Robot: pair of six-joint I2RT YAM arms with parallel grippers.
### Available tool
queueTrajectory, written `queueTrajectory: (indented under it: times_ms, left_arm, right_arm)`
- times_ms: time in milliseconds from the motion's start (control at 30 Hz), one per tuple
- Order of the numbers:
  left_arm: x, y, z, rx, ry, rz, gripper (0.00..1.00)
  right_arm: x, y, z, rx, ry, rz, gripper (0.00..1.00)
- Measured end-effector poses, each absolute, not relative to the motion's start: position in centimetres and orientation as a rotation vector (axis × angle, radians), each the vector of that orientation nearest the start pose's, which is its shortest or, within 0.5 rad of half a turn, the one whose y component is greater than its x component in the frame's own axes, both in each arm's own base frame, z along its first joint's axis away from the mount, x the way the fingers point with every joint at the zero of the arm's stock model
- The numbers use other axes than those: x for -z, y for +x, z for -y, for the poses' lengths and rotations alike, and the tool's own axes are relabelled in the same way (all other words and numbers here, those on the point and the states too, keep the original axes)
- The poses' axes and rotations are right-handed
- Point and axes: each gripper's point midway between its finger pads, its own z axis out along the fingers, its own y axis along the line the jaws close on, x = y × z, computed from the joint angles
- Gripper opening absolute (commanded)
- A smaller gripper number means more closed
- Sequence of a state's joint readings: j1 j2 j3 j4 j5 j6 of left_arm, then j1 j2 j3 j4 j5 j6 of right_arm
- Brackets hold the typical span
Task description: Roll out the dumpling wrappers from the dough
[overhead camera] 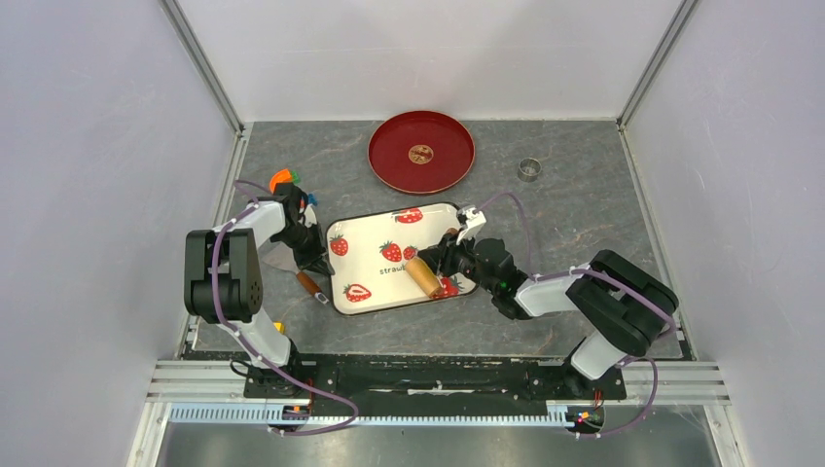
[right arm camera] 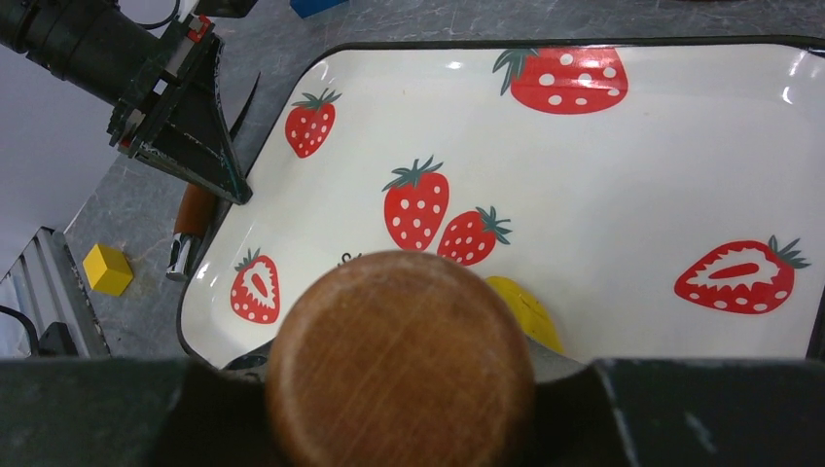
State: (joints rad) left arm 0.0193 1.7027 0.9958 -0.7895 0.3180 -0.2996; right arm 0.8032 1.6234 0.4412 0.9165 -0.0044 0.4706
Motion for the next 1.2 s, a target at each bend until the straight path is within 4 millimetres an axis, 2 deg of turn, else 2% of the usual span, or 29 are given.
queueTrajectory:
  times_ms: [167, 333, 433, 567, 733, 1000, 1100, 1200]
  left_arm:
    - [-2.3, 25.6, 6.2, 0.503, -0.473, -3.049, 0.02]
    - [-2.3, 24.6, 6.5, 0.500, -0.463, -3.095, 0.02]
    - [-2.3, 24.5, 6.5, 0.499, -0.464, -3.098, 0.02]
    - [-2.3, 24.4, 6.5, 0.498, -0.463, -3.101, 0.02]
    - [-2.3, 24.4, 6.5, 0.496, -0.463, -3.101, 0.02]
    - [-2.3, 24.4, 6.5, 0.498, -0.457, -3.101, 0.02]
    - [-2.3, 24.4, 6.5, 0.499, -0.456, -3.101, 0.02]
    - [-2.3, 24.4, 6.5, 0.500, -0.455, -3.101, 0.02]
  right_arm:
    - [-7.6, 26.8, -31.5, -0.884, -0.343, -1.911, 0.00]
    - [-8.7, 23.7, -33.0, -0.855, -0.575, -1.961, 0.00]
    - [-9.0, 22.8, -32.4, -0.800, -0.664, -2.003, 0.00]
    - [-9.5, 22.4, -31.4, -0.742, -0.700, -2.047, 0.00]
    - [-10.8, 24.0, -30.7, -0.689, -0.645, -2.055, 0.00]
    - [-13.5, 29.2, -31.2, -0.666, -0.527, -2.011, 0.00]
    - [-13.5, 30.6, -31.6, -0.656, -0.506, -1.998, 0.00]
    - [-12.3, 31.3, -31.7, -0.633, -0.506, -2.008, 0.00]
